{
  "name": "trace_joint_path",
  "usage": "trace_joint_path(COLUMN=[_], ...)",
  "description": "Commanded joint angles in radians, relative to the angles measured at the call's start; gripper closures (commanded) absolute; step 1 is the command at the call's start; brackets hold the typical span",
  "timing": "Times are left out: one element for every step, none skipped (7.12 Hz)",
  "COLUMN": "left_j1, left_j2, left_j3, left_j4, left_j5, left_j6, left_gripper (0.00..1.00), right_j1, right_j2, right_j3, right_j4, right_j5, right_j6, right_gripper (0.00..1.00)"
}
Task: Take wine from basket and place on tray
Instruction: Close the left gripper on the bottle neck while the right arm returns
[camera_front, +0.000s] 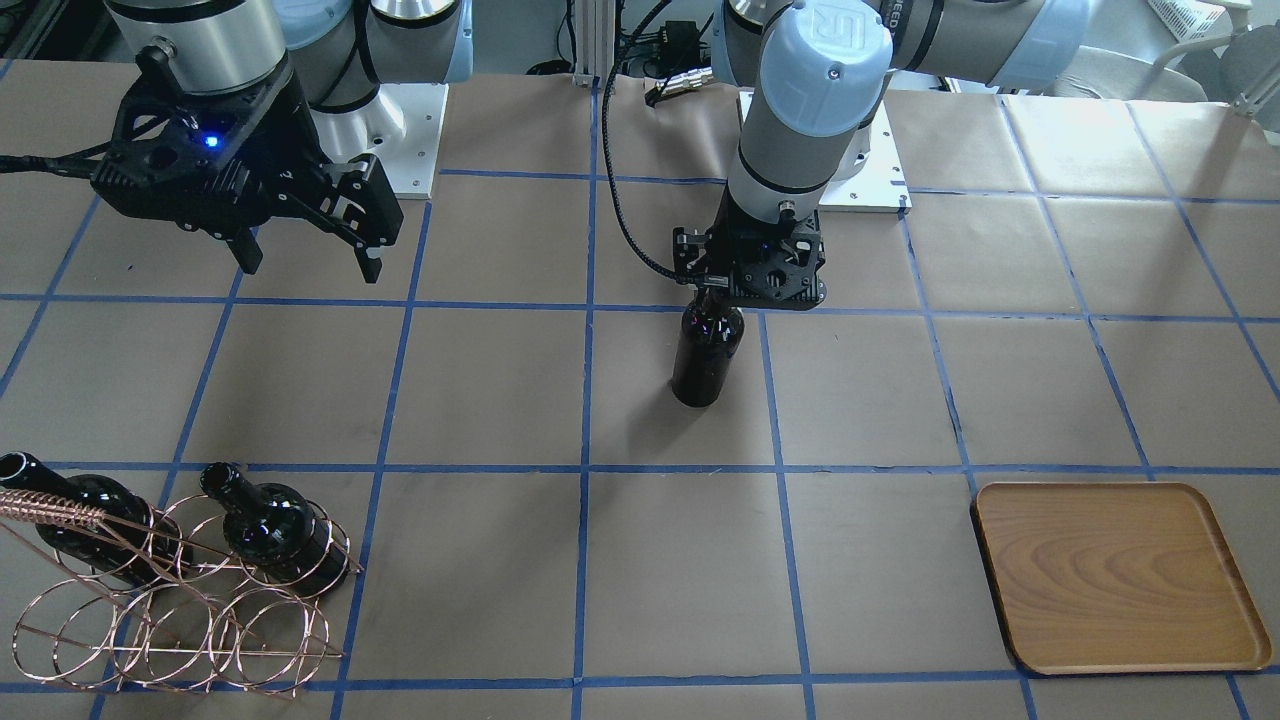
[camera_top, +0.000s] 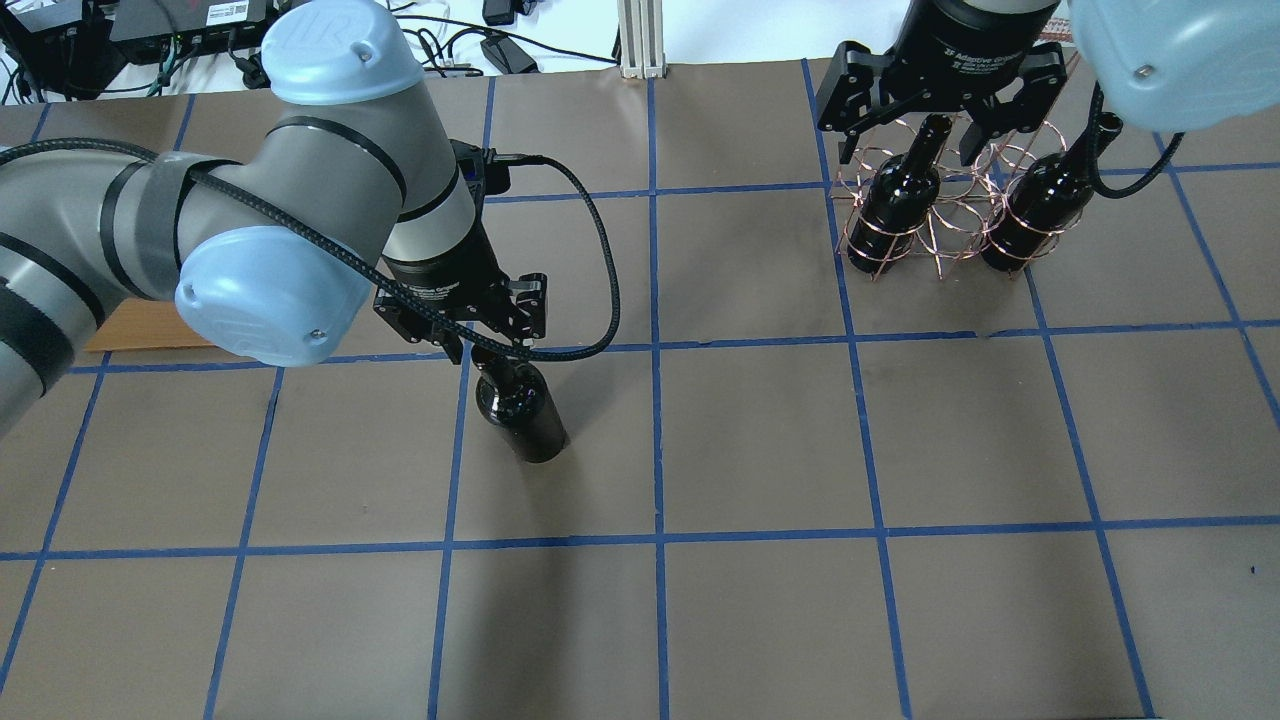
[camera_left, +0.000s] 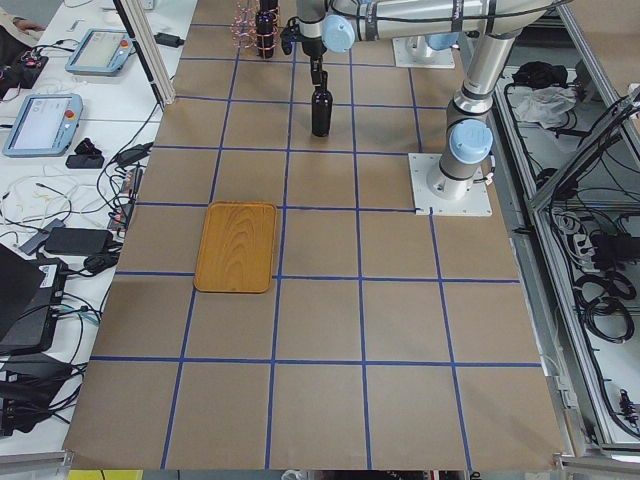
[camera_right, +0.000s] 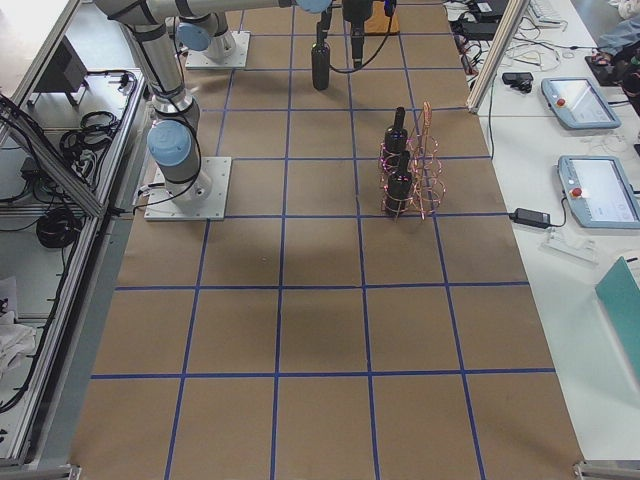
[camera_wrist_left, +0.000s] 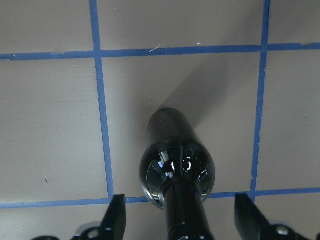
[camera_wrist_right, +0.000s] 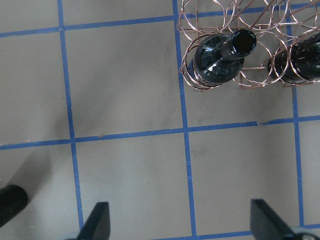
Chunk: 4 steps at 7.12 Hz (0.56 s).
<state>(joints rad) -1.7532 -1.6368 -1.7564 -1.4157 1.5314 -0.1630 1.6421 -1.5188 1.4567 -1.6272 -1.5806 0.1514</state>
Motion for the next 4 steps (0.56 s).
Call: trace_joint_path(left_j1=[0.0, 0.0, 0.0, 0.001], left_j2=[-0.003, -0.003, -0.006, -0.006], left_j3=[0.0, 0.0, 0.0, 0.0], left_j4=[-0.005, -0.005, -0.006, -0.006], left_j5=[0.001, 0.0, -0.002, -0.008], left_j6=[-0.003, -0.003, -0.001, -0.001], left_gripper=[0.36, 0.41, 0.81, 0.96], right_j1=[0.001, 0.001, 0.001, 0.001], right_j2=[0.0, -0.003, -0.001, -0.003], right_j3=[0.001, 0.001, 0.001, 0.001], right_j4=[-0.002, -0.002, -0.002, -0.002], right_j5=[0.001, 0.001, 0.001, 0.001], right_j6=[0.0, 0.0, 0.0, 0.0], right_gripper=[0.0, 0.0, 0.0, 0.0])
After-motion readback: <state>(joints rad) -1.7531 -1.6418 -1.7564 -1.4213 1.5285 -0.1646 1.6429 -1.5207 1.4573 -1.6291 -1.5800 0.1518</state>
